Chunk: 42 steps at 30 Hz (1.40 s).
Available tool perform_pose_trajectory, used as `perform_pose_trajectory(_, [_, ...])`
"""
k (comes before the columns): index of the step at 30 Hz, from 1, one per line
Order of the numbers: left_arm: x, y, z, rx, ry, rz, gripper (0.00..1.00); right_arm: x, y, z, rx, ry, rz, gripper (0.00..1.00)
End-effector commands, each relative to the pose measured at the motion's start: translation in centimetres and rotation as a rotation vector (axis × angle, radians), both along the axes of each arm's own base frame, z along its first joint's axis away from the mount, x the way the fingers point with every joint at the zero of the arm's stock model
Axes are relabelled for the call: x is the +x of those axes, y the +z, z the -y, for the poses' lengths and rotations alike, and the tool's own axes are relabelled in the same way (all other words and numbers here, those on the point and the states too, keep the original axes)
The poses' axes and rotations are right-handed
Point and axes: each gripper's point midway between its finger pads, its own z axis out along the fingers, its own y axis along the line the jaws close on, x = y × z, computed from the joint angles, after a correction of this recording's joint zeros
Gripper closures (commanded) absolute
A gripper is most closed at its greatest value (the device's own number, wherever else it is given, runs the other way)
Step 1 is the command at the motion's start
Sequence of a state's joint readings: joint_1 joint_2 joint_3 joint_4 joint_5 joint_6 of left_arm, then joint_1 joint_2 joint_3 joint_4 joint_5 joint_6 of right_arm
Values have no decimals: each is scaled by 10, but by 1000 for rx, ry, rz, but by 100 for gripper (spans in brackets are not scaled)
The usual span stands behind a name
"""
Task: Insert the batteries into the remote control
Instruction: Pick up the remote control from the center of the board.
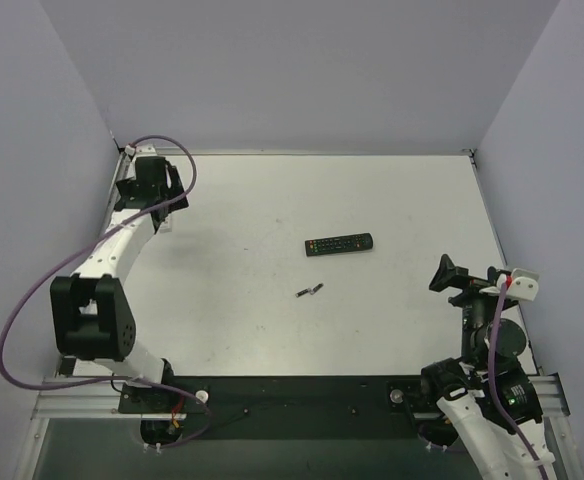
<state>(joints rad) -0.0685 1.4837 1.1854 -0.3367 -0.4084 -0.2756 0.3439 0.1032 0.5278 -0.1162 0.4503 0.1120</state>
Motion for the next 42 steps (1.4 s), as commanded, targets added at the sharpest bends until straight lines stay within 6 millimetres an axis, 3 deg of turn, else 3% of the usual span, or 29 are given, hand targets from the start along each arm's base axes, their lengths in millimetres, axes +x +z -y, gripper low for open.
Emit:
perform_pose_trajectory(1, [24,-36,-28,-38,10,-145,3,0,5,-5,-23,33,34,0])
perform_pose_trajectory(5, [55,-66,-39,-108,1,-236,3,1,3,-8,-31,48,24,0])
perform_pose_trajectory(6, [60,-87,-38,-120,-7,-282,3,1,4,-10,-34,57,24,0])
perform_pose_trajectory(8, [78,-85,-36,-147,-39,-272,3,2,3,-12,-40,70,22,0])
perform_pose_trajectory(9, [83,-100,-35,-157,-46,-301,2,2,3,-12,-43,73,23,0])
perform_pose_trajectory(11, [94,-100,-34,-165,-54,-296,3,3,2,-15,-53,88,17,0])
perform_pose_trajectory(13, [99,-117,-37,-179,-51,-326,3,3,1,-16,-60,91,9,0])
perform_pose_trajectory(14, [108,-113,-39,-183,-53,-309,3,4,0,-16,-60,94,8,0])
perform_pose_trajectory(15, [110,-128,-41,-198,-49,-337,3,4,0,-17,-61,97,7,0])
perform_pose_trajectory(20, [129,-132,-41,-234,-75,-343,3,7,-5,-19,-79,103,-15,0])
perform_pose_trajectory(27, [133,-160,-55,-249,-48,-416,6,10,-8,-20,-89,103,-33,0])
perform_pose_trajectory(34, [118,-181,-42,-299,-95,-482,28,13,-8,-28,-100,142,-28,0])
perform_pose_trajectory(37, [112,-181,-32,-333,-130,-486,46,14,-8,-31,-102,159,-24,0])
perform_pose_trajectory(41, [106,-174,-16,-385,-169,-464,57,16,-8,-33,-81,165,-49,0])
perform_pose_trajectory(42, [110,-160,-12,-392,-183,-417,57,15,-4,-37,-69,187,-52,0])
